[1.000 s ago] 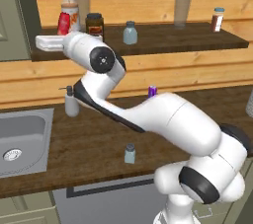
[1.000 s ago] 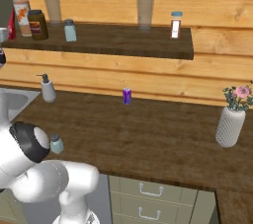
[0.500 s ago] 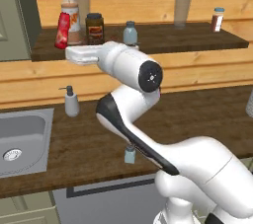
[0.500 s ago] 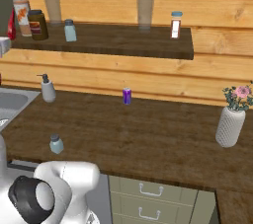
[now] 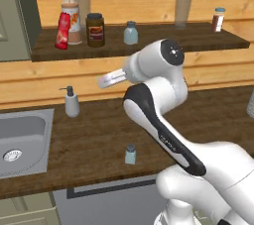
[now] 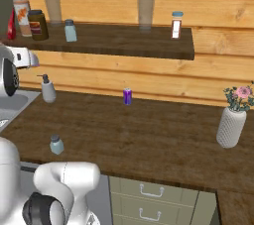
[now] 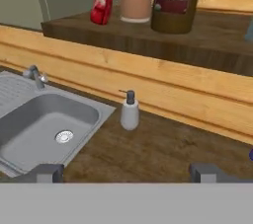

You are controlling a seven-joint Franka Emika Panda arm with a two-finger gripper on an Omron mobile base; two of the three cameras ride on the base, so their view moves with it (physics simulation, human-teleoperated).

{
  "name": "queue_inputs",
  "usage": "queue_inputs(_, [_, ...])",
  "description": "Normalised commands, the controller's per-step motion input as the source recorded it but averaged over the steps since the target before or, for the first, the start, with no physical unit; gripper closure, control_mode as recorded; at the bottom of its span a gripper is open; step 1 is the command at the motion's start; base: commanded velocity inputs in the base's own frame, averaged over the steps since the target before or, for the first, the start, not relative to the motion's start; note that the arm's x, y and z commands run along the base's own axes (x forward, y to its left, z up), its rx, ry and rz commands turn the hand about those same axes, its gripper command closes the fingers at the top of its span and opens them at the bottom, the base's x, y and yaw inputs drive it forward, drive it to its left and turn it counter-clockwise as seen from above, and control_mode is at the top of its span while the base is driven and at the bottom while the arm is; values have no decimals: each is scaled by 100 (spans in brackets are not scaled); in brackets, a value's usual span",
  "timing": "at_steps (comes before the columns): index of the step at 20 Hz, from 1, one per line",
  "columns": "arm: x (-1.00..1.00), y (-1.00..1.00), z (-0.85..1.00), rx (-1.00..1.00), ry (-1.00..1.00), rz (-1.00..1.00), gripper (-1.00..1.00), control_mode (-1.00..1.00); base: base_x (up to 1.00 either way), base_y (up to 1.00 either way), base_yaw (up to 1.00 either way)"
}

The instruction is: Put the shaker and condiment bottle from the counter next to their counterparts in the cabinet.

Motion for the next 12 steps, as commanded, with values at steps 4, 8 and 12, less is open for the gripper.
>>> queue_inputs(4, [-23, -94, -78, -35, 33, 2, -100, -100, 0, 0, 0])
queue_inputs(8, [-45, -100, -100, -11, 4, 6, -100, -100, 0, 0, 0])
queue_inputs(12, [-68, -100, -100, 0, 0, 10, -100, -100, 0, 0, 0])
